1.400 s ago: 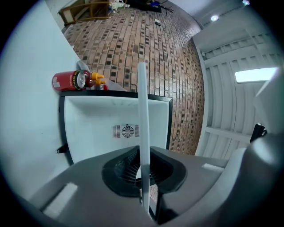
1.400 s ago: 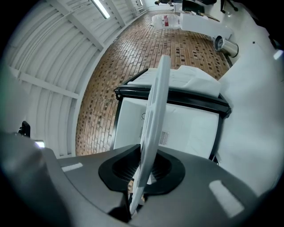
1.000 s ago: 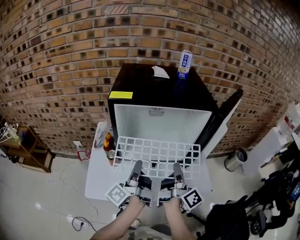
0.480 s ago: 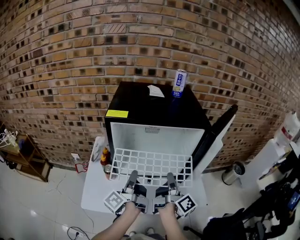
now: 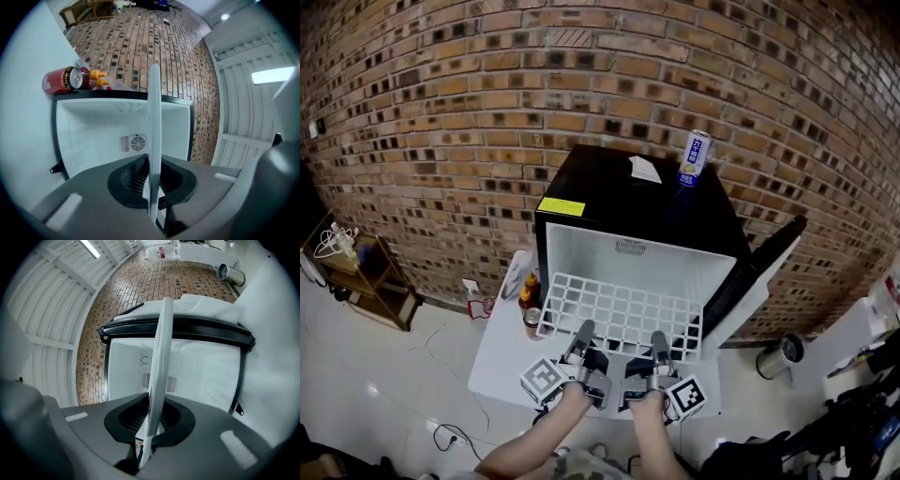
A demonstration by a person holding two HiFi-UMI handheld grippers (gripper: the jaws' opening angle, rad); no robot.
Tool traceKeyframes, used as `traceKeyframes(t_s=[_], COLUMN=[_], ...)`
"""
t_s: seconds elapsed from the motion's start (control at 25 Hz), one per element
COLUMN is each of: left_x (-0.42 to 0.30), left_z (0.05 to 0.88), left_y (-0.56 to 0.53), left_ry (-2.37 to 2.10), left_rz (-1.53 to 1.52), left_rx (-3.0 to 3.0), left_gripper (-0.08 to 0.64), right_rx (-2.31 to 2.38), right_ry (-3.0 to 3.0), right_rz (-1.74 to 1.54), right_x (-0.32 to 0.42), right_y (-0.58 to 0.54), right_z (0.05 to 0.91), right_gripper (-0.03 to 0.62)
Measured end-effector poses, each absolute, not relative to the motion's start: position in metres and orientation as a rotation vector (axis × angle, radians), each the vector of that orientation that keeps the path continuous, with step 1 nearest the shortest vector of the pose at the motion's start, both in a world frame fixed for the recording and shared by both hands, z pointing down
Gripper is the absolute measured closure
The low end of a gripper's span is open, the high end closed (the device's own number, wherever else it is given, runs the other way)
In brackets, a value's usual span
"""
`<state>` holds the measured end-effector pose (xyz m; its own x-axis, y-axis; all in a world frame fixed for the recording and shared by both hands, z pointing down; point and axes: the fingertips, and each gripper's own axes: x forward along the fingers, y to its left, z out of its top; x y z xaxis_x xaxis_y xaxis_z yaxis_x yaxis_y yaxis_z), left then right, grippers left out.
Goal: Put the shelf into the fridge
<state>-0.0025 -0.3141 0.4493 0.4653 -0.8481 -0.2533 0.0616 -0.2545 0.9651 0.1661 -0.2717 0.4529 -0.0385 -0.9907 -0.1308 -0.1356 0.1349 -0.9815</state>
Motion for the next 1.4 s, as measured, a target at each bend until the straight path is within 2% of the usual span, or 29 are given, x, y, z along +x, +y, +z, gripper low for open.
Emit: traceKeyframes(t_s=[1.4], left_x=[0.001], left_z=[0.445], left_y=[-0.339], left_ry=[-0.755], left_rz=[-0.994], left_rx=[1.624], left_gripper=[0.528], right_rx=[-1.204], right_ry=[1.418], right_rz=[-1.082], right_x=[0.170], right_y=[-0.300], right_z=[0.446], right_gripper=[0.565])
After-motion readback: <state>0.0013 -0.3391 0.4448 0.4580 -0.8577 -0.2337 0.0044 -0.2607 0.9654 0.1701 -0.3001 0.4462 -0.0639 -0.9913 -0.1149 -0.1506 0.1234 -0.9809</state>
